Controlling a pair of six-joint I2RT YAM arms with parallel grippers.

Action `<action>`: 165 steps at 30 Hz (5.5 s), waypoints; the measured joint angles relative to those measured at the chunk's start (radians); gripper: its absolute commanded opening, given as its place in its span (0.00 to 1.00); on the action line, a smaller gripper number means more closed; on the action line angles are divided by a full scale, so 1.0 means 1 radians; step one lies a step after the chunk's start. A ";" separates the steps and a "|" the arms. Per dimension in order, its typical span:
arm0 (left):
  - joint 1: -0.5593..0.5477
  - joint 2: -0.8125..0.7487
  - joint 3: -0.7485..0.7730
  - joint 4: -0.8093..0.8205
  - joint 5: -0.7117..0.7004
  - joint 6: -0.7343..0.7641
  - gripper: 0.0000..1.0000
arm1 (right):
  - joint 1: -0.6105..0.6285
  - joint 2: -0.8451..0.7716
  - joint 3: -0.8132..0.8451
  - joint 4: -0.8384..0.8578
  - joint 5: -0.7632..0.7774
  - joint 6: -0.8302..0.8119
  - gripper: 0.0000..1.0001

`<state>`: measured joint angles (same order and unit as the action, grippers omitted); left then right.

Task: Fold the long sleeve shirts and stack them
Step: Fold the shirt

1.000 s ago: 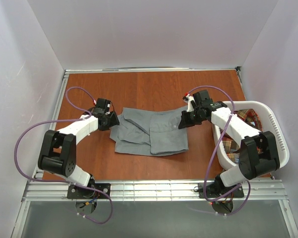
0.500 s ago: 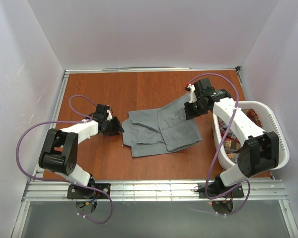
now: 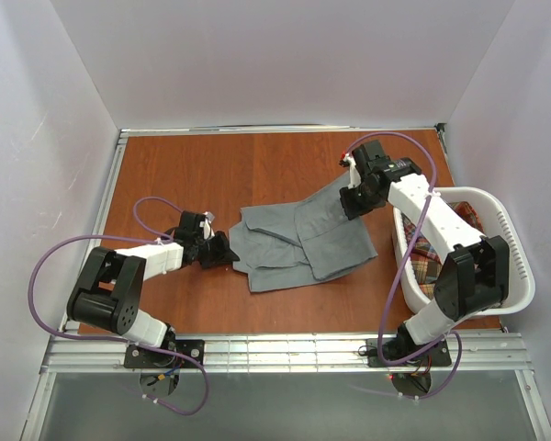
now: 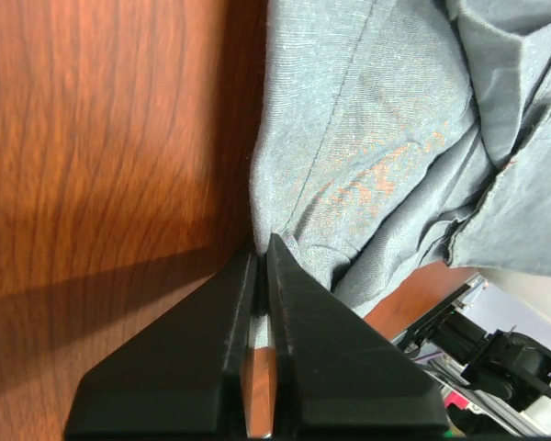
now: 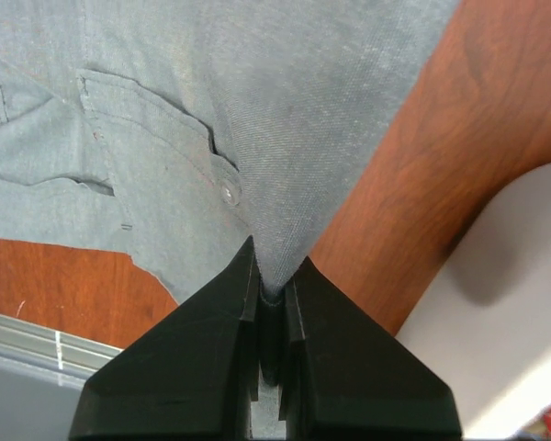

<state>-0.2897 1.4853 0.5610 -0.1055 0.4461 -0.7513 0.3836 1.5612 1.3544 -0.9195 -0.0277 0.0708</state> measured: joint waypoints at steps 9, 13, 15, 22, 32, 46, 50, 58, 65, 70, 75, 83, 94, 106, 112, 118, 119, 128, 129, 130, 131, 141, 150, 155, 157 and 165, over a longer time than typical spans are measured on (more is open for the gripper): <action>-0.058 -0.028 -0.032 0.038 0.008 -0.045 0.01 | 0.140 0.090 0.187 -0.104 0.192 0.057 0.01; -0.080 -0.062 -0.053 0.042 0.008 -0.076 0.02 | 0.241 0.161 0.289 -0.160 0.281 0.107 0.01; -0.089 -0.075 -0.060 0.052 0.008 -0.090 0.02 | 0.290 0.201 0.334 -0.182 0.313 0.136 0.01; -0.119 -0.085 -0.070 0.088 0.007 -0.134 0.03 | 0.446 0.354 0.449 -0.233 0.357 0.240 0.02; -0.132 -0.108 -0.131 0.137 -0.006 -0.193 0.03 | 0.562 0.483 0.579 -0.220 0.287 0.317 0.02; -0.133 -0.121 -0.149 0.145 -0.031 -0.227 0.03 | 0.613 0.556 0.475 -0.050 0.146 0.320 0.45; -0.133 -0.128 -0.151 0.145 -0.036 -0.227 0.03 | 0.619 0.551 0.460 -0.006 0.126 0.327 0.44; -0.133 -0.142 -0.160 0.151 -0.039 -0.234 0.03 | 0.619 0.503 0.366 0.086 0.074 0.357 0.36; -0.133 -0.143 -0.160 0.151 -0.039 -0.235 0.03 | 0.619 0.489 0.330 0.158 0.035 0.378 0.10; -0.133 -0.143 -0.160 0.151 -0.040 -0.235 0.03 | 0.619 0.488 0.296 0.205 0.002 0.384 0.14; -0.133 -0.154 -0.160 0.138 -0.047 -0.231 0.12 | 0.619 0.487 0.270 0.233 -0.031 0.385 0.48; -0.133 -0.309 -0.081 -0.054 -0.154 -0.193 0.57 | 0.605 0.386 0.257 0.240 -0.036 0.378 0.53; -0.138 -0.211 0.279 -0.179 -0.228 -0.095 0.39 | 0.263 -0.142 -0.387 0.575 -0.304 0.377 0.37; -0.070 0.159 0.294 -0.027 -0.253 -0.058 0.24 | 0.146 -0.086 -0.774 0.980 -0.607 0.424 0.31; -0.024 0.244 0.304 0.043 -0.232 -0.057 0.24 | 0.113 -0.068 -0.835 1.013 -0.616 0.419 0.30; 0.004 0.330 0.414 0.055 -0.235 -0.008 0.35 | 0.130 -0.039 -0.800 1.026 -0.615 0.422 0.30; 0.010 0.355 0.452 0.050 -0.241 0.016 0.38 | 0.143 -0.027 -0.780 1.025 -0.615 0.425 0.31; 0.019 0.157 0.451 0.034 -0.246 0.071 0.75 | 0.243 -0.021 -0.534 1.033 -0.587 0.490 0.34; 0.010 0.086 0.422 0.032 -0.243 0.063 0.74 | 0.243 -0.027 -0.519 1.039 -0.585 0.496 0.34; -0.004 0.014 0.393 0.034 -0.241 0.054 0.71 | 0.243 -0.035 -0.504 1.049 -0.583 0.499 0.34; -0.035 -0.071 0.358 0.037 -0.240 0.039 0.68 | 0.242 -0.043 -0.497 1.057 -0.581 0.500 0.34; -0.337 -0.213 0.008 0.061 -0.183 -0.144 0.43 | 0.172 -0.052 -0.737 1.174 -0.576 0.537 0.33; -0.338 -0.173 -0.118 0.083 -0.184 -0.246 0.36 | 0.116 0.028 -0.867 1.324 -0.605 0.600 0.31; -0.338 -0.227 -0.116 0.026 -0.224 -0.253 0.49 | 0.115 -0.022 -0.866 1.305 -0.588 0.608 0.32; -0.338 -0.269 -0.073 -0.043 -0.254 -0.230 0.55 | 0.113 -0.056 -0.832 1.261 -0.575 0.607 0.34; -0.169 -0.175 0.240 -0.059 -0.259 -0.140 0.61 | 0.109 0.004 -0.438 1.226 -0.530 0.613 0.44</action>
<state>-0.4583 1.3102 0.8005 -0.1646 0.1871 -0.8913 0.4927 1.5654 0.9161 0.3061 -0.5579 0.6834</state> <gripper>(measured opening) 0.620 0.440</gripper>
